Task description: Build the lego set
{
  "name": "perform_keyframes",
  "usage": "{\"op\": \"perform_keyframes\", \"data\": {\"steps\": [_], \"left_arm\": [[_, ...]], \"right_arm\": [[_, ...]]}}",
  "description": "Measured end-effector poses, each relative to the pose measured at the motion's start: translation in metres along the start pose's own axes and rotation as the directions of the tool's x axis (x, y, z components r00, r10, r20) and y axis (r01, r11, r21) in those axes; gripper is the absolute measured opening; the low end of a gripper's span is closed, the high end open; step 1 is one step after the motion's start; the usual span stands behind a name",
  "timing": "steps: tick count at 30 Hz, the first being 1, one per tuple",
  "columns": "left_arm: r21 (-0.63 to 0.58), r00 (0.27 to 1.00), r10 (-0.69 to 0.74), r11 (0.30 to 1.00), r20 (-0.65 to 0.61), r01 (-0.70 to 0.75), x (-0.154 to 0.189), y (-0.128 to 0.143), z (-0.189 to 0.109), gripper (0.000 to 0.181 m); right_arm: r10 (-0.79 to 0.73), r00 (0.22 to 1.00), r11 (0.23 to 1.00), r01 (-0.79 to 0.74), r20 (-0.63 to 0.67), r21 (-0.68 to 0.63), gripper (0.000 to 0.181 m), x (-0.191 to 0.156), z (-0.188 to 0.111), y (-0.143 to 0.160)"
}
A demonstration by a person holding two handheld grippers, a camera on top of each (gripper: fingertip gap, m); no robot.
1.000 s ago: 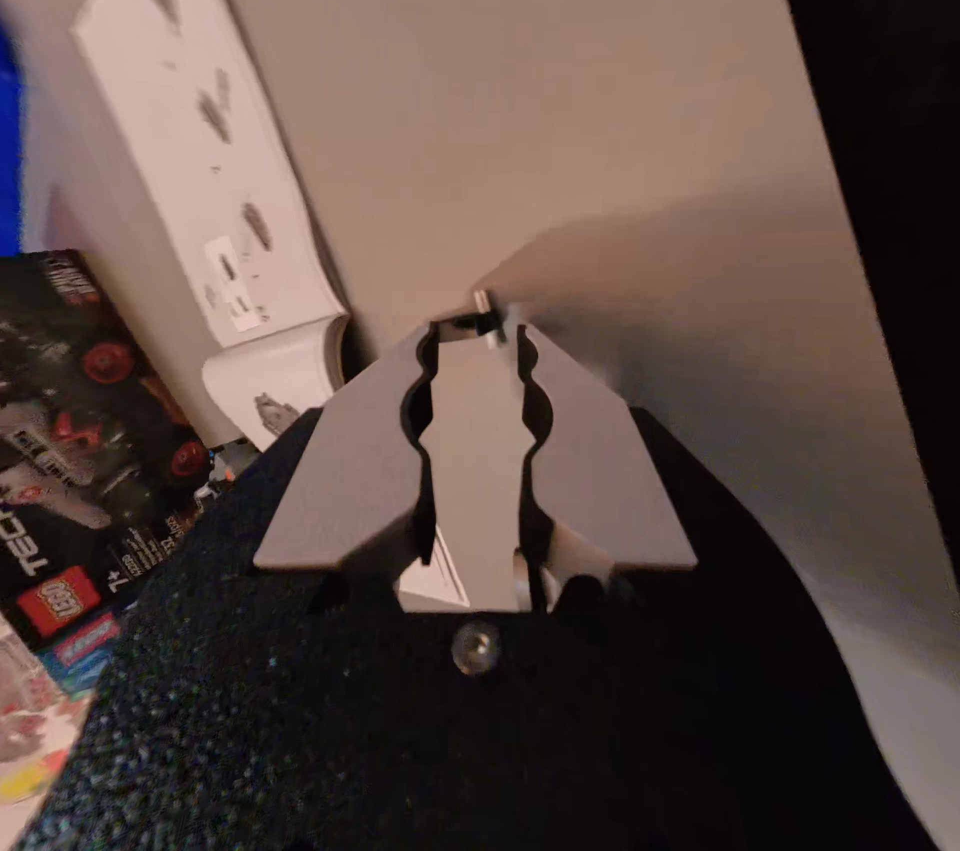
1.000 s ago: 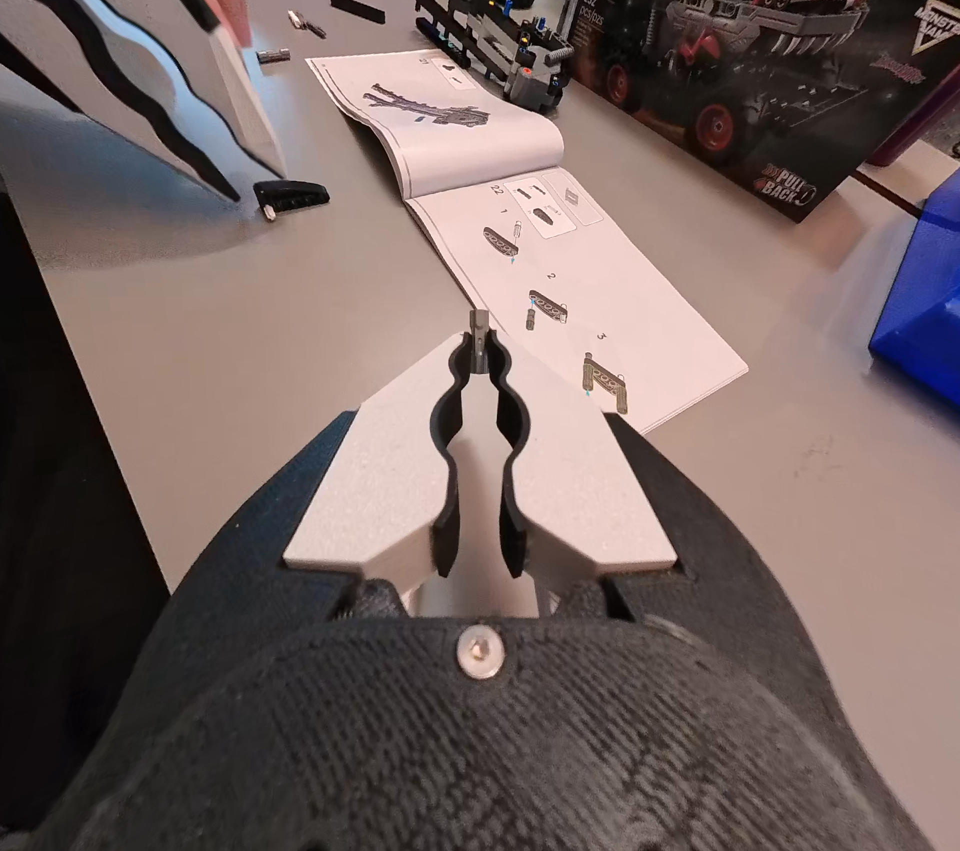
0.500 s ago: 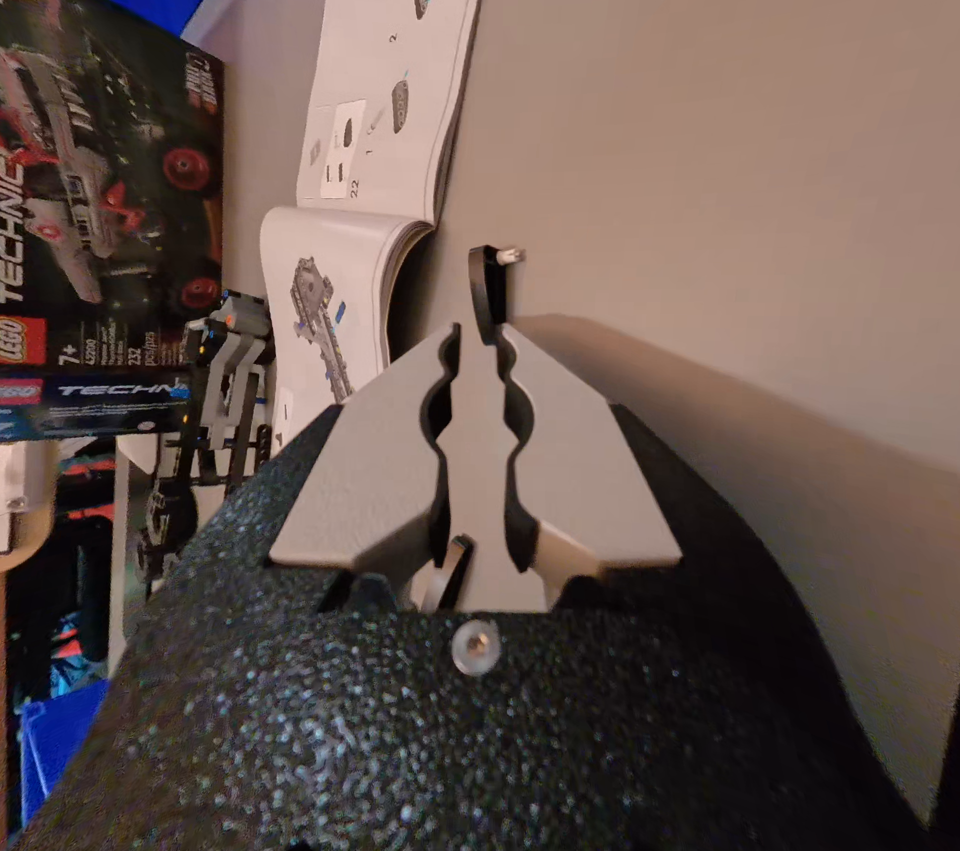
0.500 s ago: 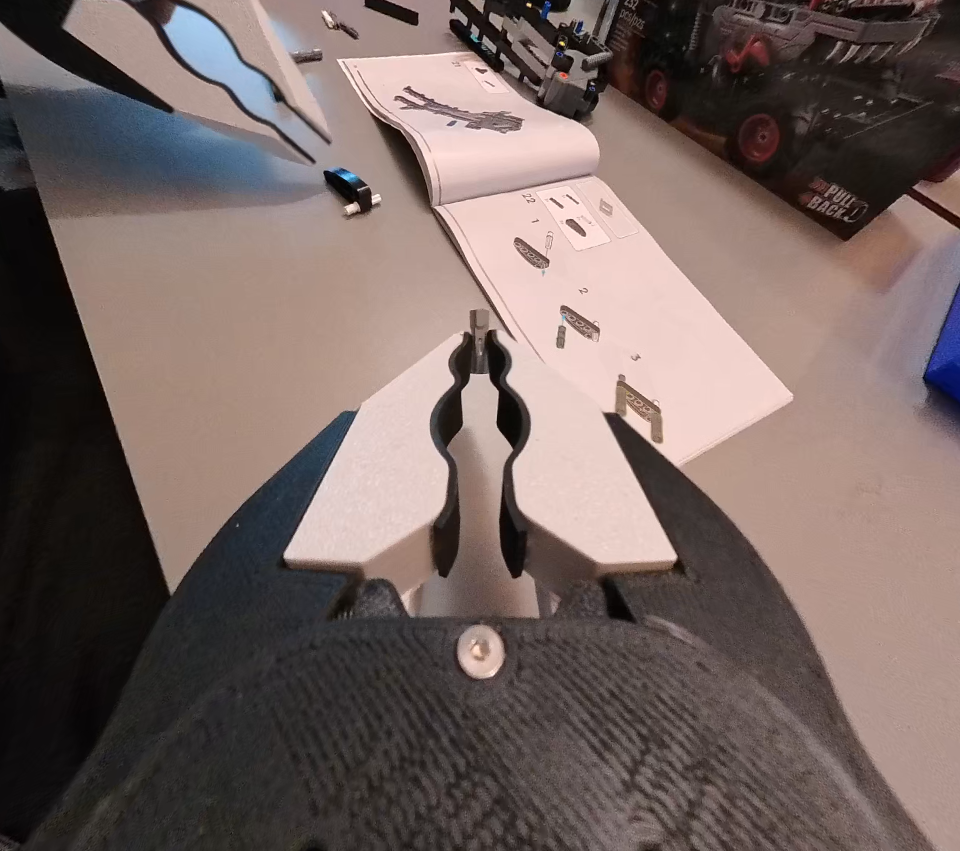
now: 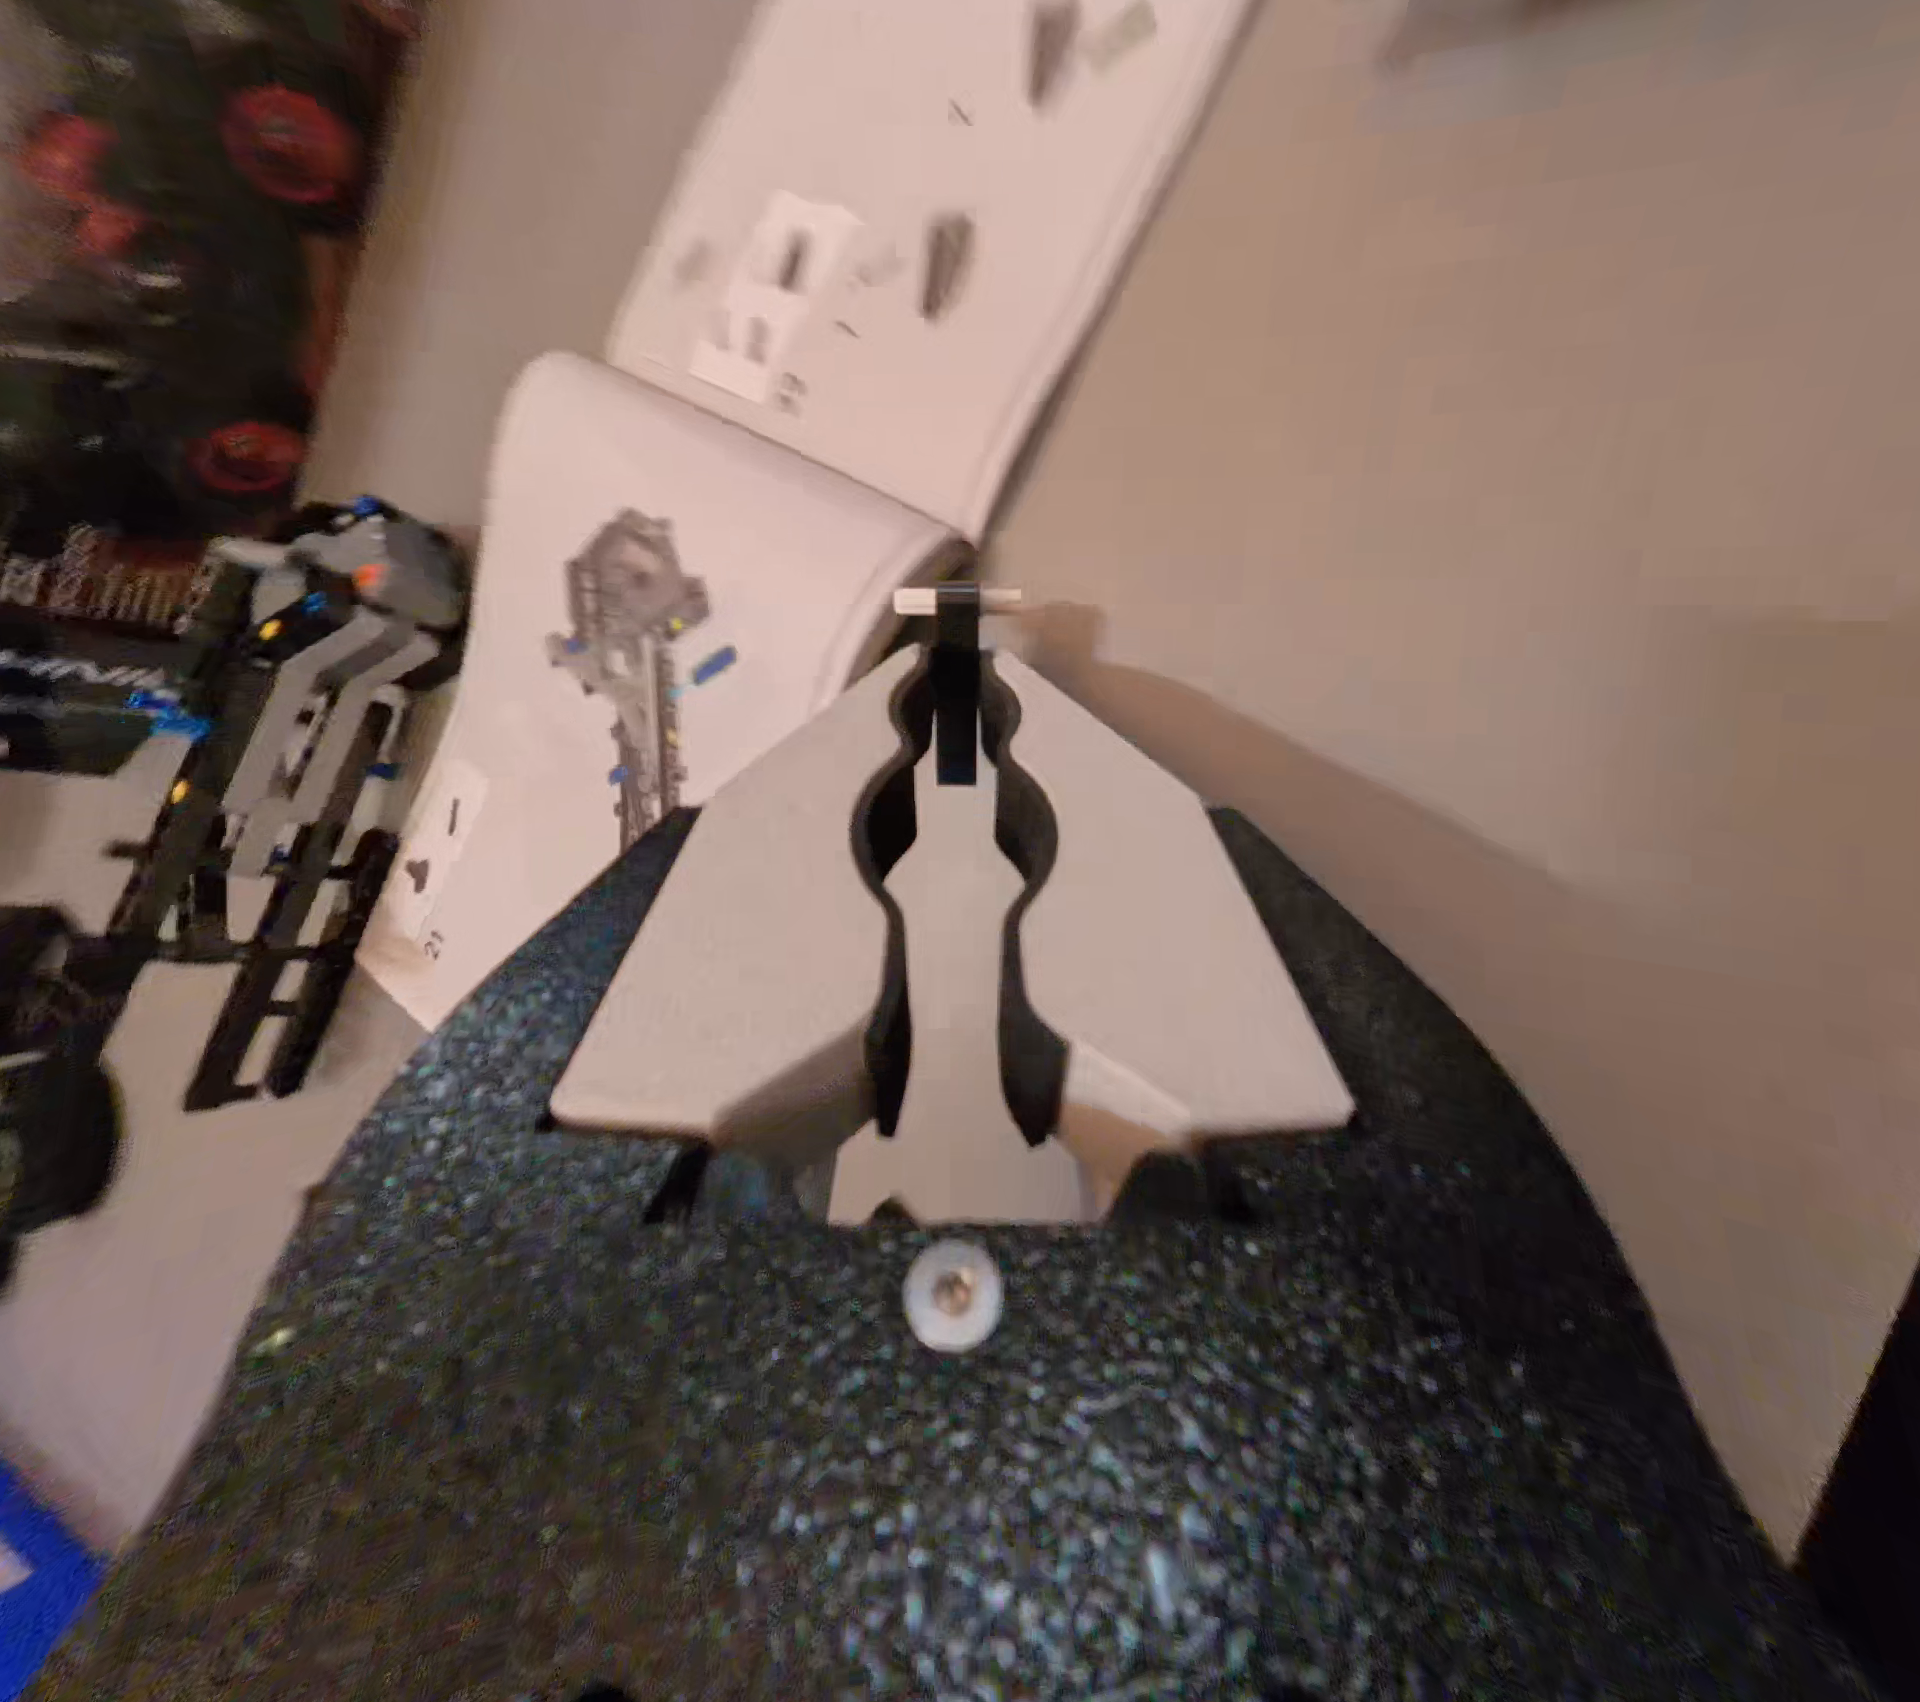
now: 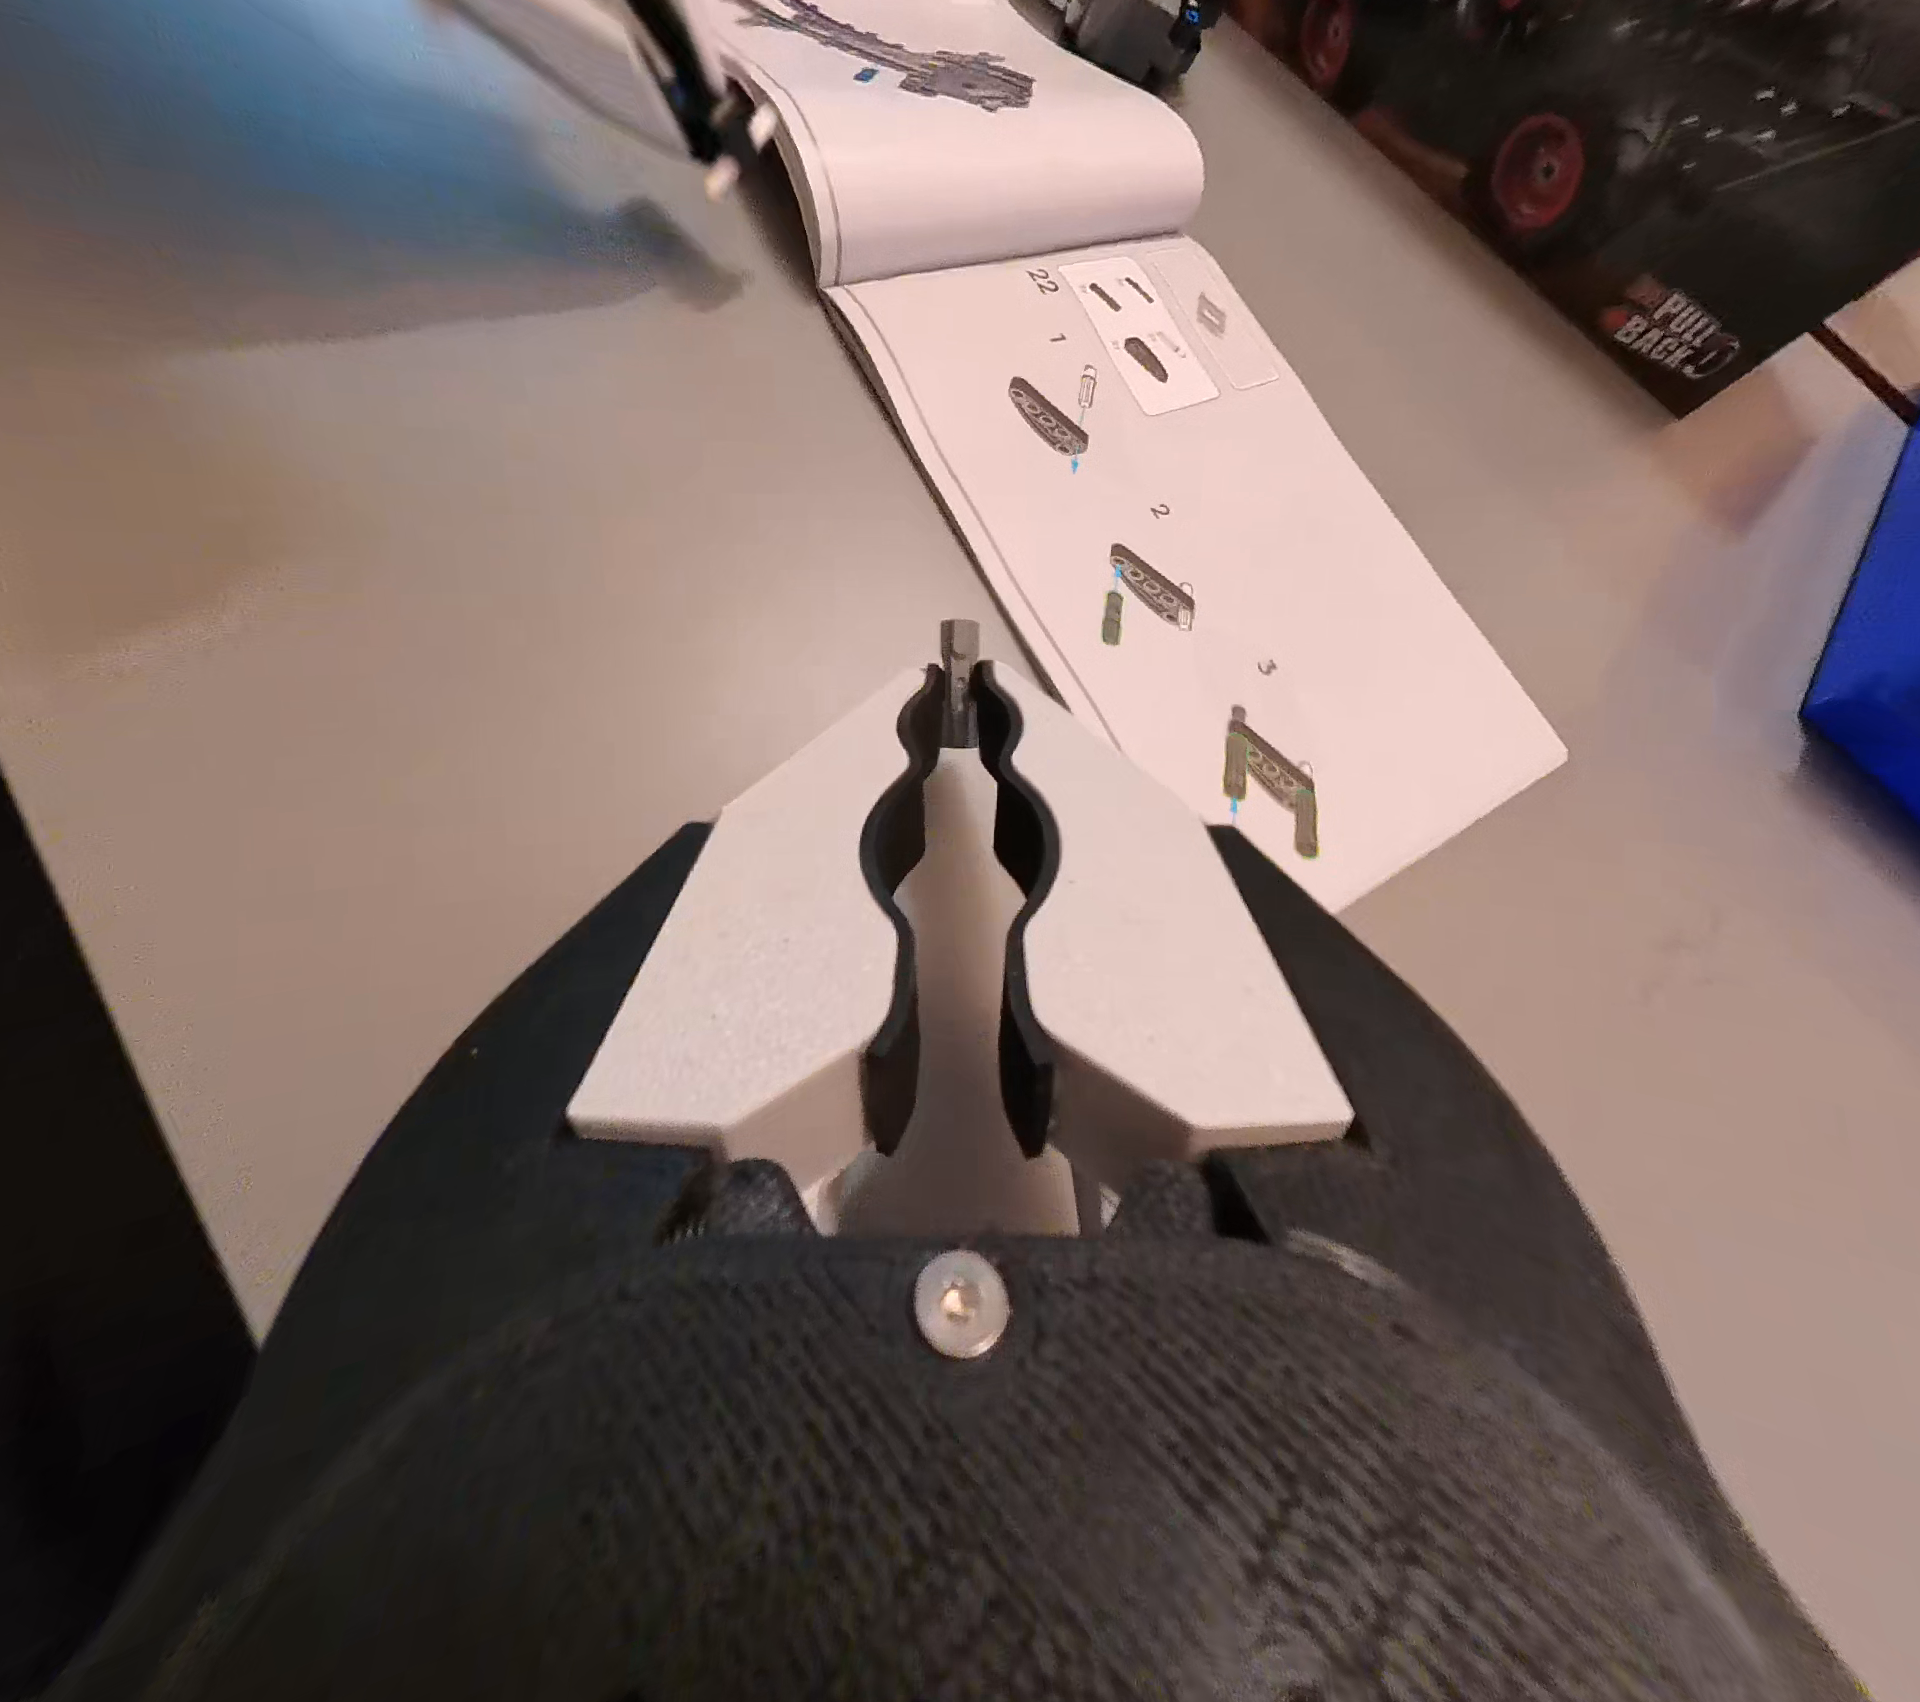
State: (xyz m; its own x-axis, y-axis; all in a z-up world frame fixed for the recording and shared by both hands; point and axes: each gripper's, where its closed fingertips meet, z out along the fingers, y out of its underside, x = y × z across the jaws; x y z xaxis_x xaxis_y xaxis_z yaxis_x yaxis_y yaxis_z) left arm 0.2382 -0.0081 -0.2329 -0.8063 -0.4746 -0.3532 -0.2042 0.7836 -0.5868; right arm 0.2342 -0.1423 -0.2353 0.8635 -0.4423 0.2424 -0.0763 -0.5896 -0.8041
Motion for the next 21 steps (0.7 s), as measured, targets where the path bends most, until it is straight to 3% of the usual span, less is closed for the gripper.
{"op": "perform_keyframes", "data": {"steps": [1,3,4,7,9,10,14,21], "left_arm": [[0.091,0.996,-0.084,0.992,0.019,0.082,-0.006,-0.008,-0.005,0.005],[0.325,0.969,-0.247,0.917,0.007,0.232,-0.018,-0.027,-0.02,0.005],[0.449,0.943,-0.331,0.839,-0.023,0.305,-0.024,-0.036,-0.031,0.005],[0.73,0.823,-0.52,0.468,-0.228,0.498,-0.041,-0.052,-0.069,0.005],[0.795,0.754,-0.539,0.231,-0.375,0.56,-0.047,-0.055,-0.09,0.005],[0.807,0.741,-0.531,0.164,-0.412,0.567,-0.049,-0.055,-0.096,0.005],[0.829,0.732,-0.501,0.051,-0.462,0.557,-0.051,-0.054,-0.109,0.005],[0.838,0.738,-0.484,0.018,-0.47,0.545,-0.058,-0.049,-0.117,0.005]], "right_arm": [[-0.019,1.0,1.0,0.019,0.007,-0.009,0.003,-0.003,0.004,-0.001],[-0.078,0.997,0.997,0.078,0.009,-0.004,0.003,-0.01,0.011,-0.006],[-0.108,0.994,0.994,0.108,0.005,0.005,0.003,-0.013,0.015,-0.011],[-0.161,0.987,0.987,0.161,0.014,0.007,0.003,-0.025,0.027,-0.02],[-0.205,0.978,0.979,0.205,-0.039,-0.005,0.003,-0.025,0.035,-0.025],[-0.216,0.974,0.976,0.216,-0.068,-0.015,0.003,-0.024,0.039,-0.027],[-0.287,0.944,0.958,0.281,-0.16,-0.057,0.003,-0.025,0.054,-0.034],[-0.42,0.875,0.907,0.41,-0.243,-0.09,0.004,-0.031,0.067,-0.044]]}}
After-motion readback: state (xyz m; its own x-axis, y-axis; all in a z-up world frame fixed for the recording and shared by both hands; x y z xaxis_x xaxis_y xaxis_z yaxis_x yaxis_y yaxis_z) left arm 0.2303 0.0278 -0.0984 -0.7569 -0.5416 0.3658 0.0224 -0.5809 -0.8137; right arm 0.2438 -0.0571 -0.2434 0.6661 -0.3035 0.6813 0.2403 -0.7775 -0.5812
